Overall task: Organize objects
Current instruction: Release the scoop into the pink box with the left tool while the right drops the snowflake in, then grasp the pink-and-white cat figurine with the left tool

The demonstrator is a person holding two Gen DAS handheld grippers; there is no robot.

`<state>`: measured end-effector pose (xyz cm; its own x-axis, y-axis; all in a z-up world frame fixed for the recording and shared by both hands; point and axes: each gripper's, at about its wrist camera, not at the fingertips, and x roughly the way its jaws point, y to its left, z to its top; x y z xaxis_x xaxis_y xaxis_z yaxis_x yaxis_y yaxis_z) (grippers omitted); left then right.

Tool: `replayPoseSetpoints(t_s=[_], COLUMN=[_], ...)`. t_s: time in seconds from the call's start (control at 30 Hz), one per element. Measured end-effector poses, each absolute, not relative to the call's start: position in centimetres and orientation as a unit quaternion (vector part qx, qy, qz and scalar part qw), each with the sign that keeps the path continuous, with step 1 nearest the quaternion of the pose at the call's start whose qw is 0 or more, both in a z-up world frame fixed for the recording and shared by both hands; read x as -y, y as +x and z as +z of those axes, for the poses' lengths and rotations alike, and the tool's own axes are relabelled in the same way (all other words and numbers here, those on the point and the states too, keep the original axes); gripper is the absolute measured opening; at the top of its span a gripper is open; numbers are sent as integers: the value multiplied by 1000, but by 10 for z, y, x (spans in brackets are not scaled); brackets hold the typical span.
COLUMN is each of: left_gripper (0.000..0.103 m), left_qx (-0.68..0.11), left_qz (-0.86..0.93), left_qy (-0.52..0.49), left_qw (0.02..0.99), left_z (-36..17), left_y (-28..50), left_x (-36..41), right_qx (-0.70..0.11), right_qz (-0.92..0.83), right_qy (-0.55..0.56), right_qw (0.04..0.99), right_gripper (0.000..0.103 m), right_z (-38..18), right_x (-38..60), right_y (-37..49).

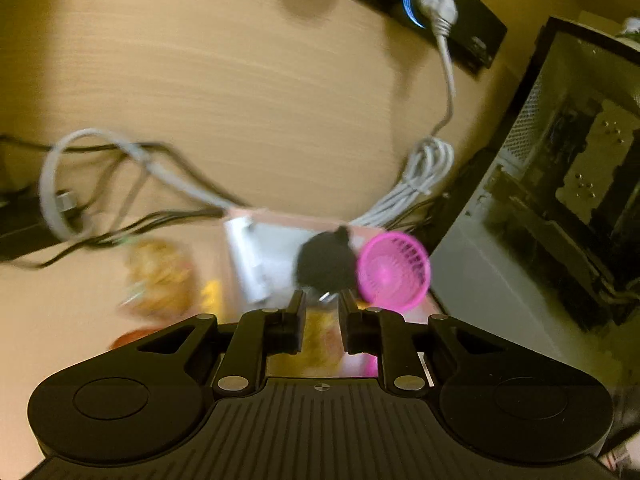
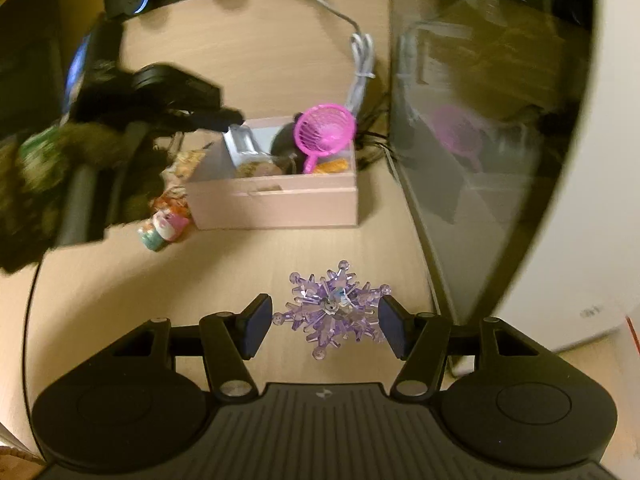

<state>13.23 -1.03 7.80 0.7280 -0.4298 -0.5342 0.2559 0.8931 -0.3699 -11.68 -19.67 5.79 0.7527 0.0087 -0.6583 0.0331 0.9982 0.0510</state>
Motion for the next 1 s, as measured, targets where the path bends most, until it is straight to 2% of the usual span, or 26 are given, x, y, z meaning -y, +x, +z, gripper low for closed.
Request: replayPoseSetpoints(t_s=[0.1,0.23,0.27,0.3,0.33,0.43,0.5,0.63,0.77,1.0], left_gripper=[19,19,19,19,19,19,19,19,19,23], left_qx=[-329,-349,-354,-358,-364,-389,-405,-384,-364,-412], left_qz=[-164,-125,-117,-110,-103,-85,-70,-107,-159,-195], left_qy=[-144,-119,-109,-99,-91,-85,-89,-94,-40,26], left_qw=[919,921,922,922,921,913,907,912,917,890], left_z=[75,64,61,58,55,43,36,37,46,36], left_y=[106,76,70,65,60,53,54,54,70,112], left_x=[-8,-29,-33,-37,-42,-54,-61,-64,-49,-34], right_qx=[-331,-259,-246,-239,-241,-254,-266,-307,-364,-400], right_qz=[0,-9,-8,-9,-16,-15,8,25,24,9], right_qy=[17,-5,-1,-1,-5,-2,17,21,34,51], right_qw=[943,966,969,971,970,967,964,951,930,915], right_gripper=[59,59,61,71,76,80,91,92,92,92], right_z=[69,102,108,113,115,113,106,81,52,32], right_x=[190,182,182,181,180,174,174,168,171,177], right_y=[-95,-39,-23,-7,9,27,18,-9,-25,-49])
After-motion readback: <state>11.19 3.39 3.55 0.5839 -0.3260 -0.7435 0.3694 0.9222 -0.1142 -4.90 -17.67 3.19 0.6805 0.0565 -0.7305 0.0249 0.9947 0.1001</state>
